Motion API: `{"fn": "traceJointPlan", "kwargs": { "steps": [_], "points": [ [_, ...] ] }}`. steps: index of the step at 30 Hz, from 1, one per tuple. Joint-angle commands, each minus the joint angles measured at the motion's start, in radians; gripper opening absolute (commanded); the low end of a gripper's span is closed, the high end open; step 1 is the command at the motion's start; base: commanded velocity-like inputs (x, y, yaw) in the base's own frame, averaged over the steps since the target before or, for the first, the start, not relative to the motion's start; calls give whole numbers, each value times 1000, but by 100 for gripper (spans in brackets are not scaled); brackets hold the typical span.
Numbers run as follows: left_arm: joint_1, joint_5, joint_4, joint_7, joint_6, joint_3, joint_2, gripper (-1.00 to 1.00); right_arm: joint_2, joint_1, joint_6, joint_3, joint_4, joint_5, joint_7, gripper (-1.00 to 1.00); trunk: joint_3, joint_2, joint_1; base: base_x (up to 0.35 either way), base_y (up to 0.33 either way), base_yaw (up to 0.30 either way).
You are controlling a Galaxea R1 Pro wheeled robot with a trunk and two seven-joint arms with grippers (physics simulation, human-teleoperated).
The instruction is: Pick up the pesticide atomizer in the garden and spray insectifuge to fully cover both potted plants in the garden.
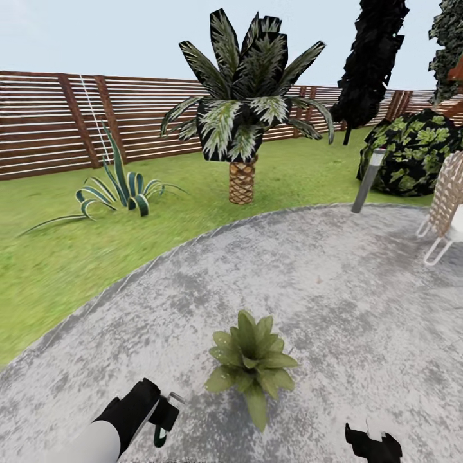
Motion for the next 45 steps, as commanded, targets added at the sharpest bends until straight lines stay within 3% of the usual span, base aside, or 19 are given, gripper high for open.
{"fn": "traceJointPlan", "kwargs": {
  "steps": [1, 9, 11, 17, 27, 35, 45],
  "points": [
    [0, -11, 2, -10, 8, -2, 0, -100, 0, -1, -4, -7, 2, 11, -4, 100, -1, 0, 0, -4, -23, 270],
    [0, -17, 9, -12, 71, -5, -18, -100, 0, -1, -4, -7, 2, 11, -4, 100, -1, 0, 0, -1, -3, 159],
    [0, -18, 9, -12, 74, -18, -29, -100, 0, -1, -4, -7, 2, 11, -4, 100, -1, 0, 0, 104, -112, 4],
    [0, -22, 9, -5, 74, -30, -29, -100, 0, -1, -4, -7, 2, 11, -4, 100, -1, 0, 0, 171, -213, 210],
    [6, -22, 10, -2, 74, -34, -12, -100, 0, -1, -4, -7, 2, 11, -4, 100, -1, 0, 0, 118, -146, 190],
    [8, -23, 9, 0, 73, -35, -15, -100, 0, -1, -4, -7, 2, 11, -4, 100, -1, 0, 0, -164, -179, 19],
    [9, -23, 10, 15, 74, -31, 2, -100, 0, -1, -4, -7, 2, 11, -4, 100, -1, 0, 0, -34, -182, 262]
  ]
}}
